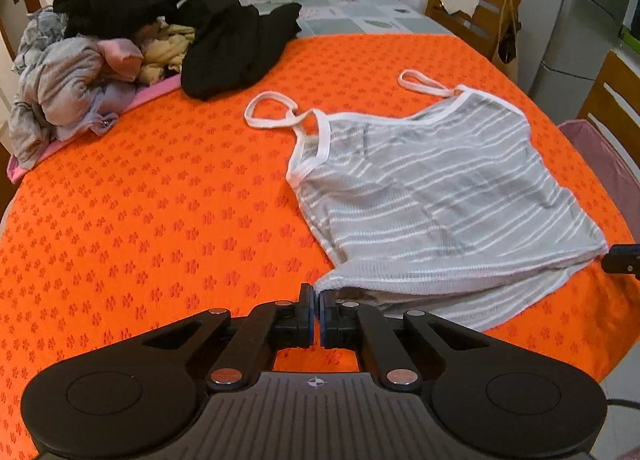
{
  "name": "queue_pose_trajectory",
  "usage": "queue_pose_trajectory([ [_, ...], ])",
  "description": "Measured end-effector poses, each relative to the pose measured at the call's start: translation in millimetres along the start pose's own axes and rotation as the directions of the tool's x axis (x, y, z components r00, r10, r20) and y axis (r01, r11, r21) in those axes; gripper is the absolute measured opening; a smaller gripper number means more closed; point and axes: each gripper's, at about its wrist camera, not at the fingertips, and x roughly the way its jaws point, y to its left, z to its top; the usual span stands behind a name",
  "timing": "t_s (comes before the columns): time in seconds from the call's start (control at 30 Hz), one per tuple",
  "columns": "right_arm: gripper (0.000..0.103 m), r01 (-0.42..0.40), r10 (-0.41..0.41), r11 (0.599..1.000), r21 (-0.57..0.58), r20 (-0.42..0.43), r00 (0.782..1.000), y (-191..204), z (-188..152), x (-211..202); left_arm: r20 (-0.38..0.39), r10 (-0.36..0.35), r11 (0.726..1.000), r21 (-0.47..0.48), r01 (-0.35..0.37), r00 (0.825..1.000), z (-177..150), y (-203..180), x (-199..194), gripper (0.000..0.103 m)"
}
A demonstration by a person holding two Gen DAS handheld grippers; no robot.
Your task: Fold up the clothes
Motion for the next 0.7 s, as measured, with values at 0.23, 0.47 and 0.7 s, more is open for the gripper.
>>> queue_pose_trajectory([
  [0.23, 0.024, 0.001, -0.005, 0.998, 0.069, 0.071, 0.997, 1, -2, 9, -0.032, -0.025, 1.000, -0.006, 0.025, 0.999, 0, 14, 3, 0.005],
  [0.47, 0.005, -0.030, 0.016, 0.992, 0.121, 0.118, 0.993, 4, 5, 8, -0.007, -0.031, 0.999, -0.018, 0.031, 0.999, 3, 25, -5, 0.005],
  [0.7, 0.004, 0.010, -0.013, 1.000, 0.023, 0.170, 0.985, 16, 51, -69, 0.140, -0.074, 0.995, -0.058, 0.083, 0.987, 30, 37, -69, 0.004],
])
